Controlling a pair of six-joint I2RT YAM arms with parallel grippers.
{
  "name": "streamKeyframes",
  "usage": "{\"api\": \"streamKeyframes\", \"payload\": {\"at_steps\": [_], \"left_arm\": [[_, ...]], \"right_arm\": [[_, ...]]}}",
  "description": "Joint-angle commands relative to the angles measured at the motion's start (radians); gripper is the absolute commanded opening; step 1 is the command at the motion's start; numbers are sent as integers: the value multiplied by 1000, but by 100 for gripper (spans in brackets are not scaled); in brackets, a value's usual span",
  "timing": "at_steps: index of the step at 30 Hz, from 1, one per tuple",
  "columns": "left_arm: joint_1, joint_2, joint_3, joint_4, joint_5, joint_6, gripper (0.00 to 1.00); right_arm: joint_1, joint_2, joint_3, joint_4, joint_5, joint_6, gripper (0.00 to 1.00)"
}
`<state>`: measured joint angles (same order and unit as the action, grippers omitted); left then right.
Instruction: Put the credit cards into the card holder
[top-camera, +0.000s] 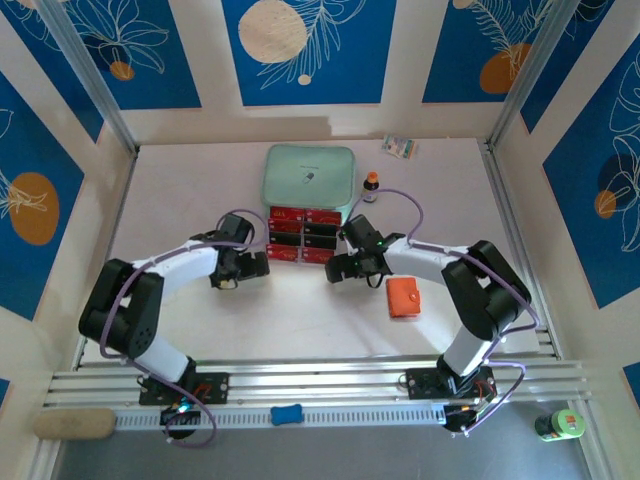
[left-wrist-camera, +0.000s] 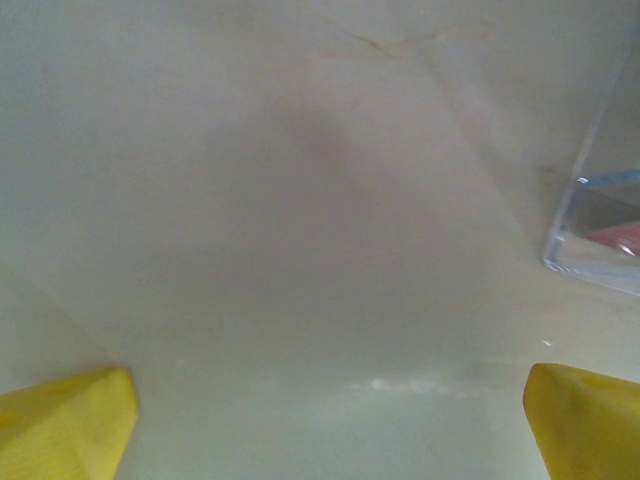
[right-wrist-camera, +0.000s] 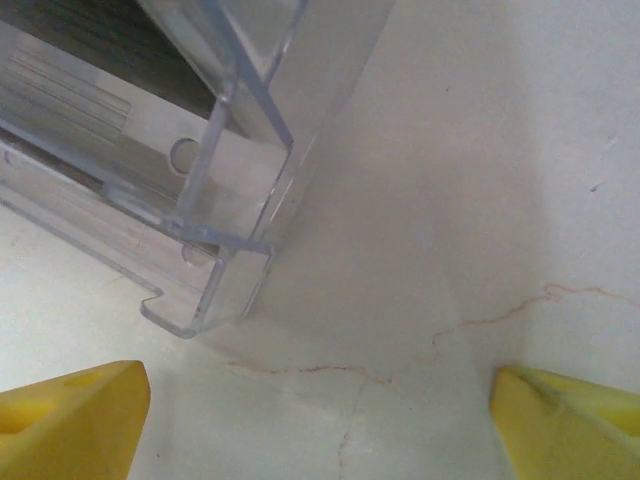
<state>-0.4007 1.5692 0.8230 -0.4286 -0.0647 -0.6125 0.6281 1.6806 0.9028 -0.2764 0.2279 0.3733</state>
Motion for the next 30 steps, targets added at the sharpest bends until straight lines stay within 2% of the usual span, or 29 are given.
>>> {"api": "streamKeyframes", "payload": {"at_steps": [1,14,24,30], "left_arm": [[-9,47,28,38,29,-12,100],[-9,126,108,50,17,-29,100],[-9,102,182,-55,44,-26,100],[-8,83,189,-89,23,-11,100]], "right_arm": [[-12,50,35,49,16,-31,90],[-36,118,135,21,66,-69,88],[-30,85,174,-60,56,-67,88],[-28,82,173,-67,62,-69,88]]}}
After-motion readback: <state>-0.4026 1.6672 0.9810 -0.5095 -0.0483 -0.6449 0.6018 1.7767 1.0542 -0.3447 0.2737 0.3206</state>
